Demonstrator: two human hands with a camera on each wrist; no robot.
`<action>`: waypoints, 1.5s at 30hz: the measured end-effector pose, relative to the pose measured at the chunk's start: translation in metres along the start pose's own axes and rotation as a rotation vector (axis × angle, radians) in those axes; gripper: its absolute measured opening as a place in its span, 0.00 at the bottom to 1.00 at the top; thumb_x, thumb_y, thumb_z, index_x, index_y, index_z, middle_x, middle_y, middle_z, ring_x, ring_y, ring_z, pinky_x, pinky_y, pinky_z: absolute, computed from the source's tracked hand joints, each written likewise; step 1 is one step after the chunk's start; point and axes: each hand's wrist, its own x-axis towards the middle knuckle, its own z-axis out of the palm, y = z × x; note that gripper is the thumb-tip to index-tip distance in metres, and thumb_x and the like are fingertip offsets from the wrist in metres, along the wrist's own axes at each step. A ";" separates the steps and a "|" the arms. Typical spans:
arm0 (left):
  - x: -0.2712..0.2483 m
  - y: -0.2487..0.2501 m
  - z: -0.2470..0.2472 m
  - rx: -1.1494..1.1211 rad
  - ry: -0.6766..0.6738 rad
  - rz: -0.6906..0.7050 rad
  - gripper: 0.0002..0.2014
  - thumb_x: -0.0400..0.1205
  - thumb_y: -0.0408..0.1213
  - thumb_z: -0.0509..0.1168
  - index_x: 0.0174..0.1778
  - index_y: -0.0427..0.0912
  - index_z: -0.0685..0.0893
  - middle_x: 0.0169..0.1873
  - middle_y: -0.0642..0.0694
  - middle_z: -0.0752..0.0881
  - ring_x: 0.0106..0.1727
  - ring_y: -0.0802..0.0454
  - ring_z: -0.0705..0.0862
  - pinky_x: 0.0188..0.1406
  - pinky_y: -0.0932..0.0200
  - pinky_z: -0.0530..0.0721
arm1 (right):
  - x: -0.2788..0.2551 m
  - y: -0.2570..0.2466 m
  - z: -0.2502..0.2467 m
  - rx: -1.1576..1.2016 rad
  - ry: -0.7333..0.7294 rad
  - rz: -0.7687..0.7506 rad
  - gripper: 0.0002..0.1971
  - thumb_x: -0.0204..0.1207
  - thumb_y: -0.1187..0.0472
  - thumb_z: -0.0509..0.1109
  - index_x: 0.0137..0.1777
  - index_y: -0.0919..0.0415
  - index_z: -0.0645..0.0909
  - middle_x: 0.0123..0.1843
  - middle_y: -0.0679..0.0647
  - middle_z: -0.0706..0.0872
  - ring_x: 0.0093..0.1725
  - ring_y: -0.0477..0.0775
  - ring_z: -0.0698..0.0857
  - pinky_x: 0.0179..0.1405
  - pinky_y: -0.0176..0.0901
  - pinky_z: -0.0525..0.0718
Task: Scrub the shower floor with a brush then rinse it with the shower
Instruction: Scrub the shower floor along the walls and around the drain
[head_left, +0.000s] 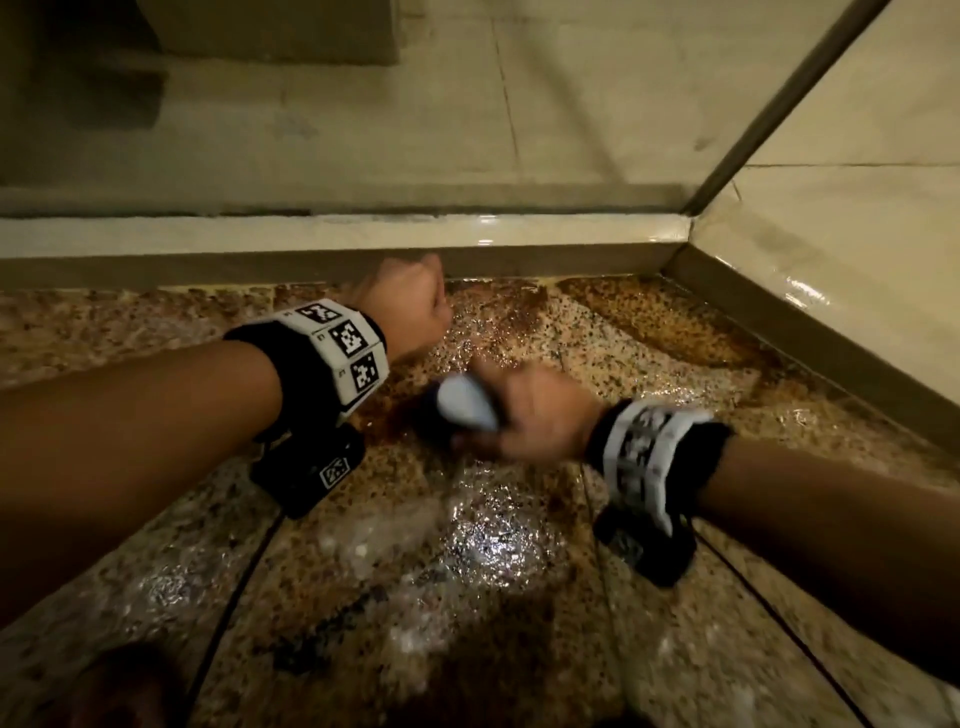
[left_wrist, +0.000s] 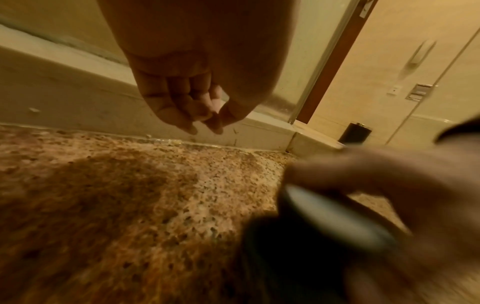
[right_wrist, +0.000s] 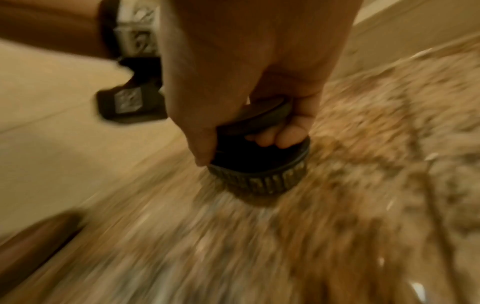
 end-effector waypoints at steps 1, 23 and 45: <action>0.002 0.000 -0.001 -0.016 0.021 0.003 0.03 0.82 0.39 0.61 0.48 0.44 0.73 0.35 0.49 0.77 0.38 0.52 0.75 0.42 0.54 0.76 | 0.012 0.017 -0.015 0.062 0.119 0.086 0.30 0.76 0.38 0.69 0.70 0.53 0.66 0.51 0.55 0.87 0.46 0.57 0.88 0.47 0.54 0.90; -0.032 -0.008 0.004 0.159 -0.053 0.104 0.04 0.83 0.40 0.57 0.48 0.44 0.74 0.31 0.51 0.74 0.31 0.55 0.72 0.33 0.60 0.68 | -0.015 0.030 -0.001 -0.098 0.281 0.508 0.34 0.77 0.40 0.67 0.73 0.61 0.60 0.55 0.64 0.86 0.48 0.67 0.86 0.46 0.55 0.88; -0.113 -0.103 -0.031 0.071 -0.069 -0.256 0.13 0.82 0.36 0.62 0.59 0.34 0.72 0.40 0.37 0.78 0.36 0.42 0.72 0.32 0.54 0.68 | 0.122 -0.111 0.030 -0.159 0.125 -0.238 0.31 0.76 0.44 0.70 0.71 0.59 0.66 0.58 0.63 0.83 0.52 0.67 0.83 0.40 0.52 0.79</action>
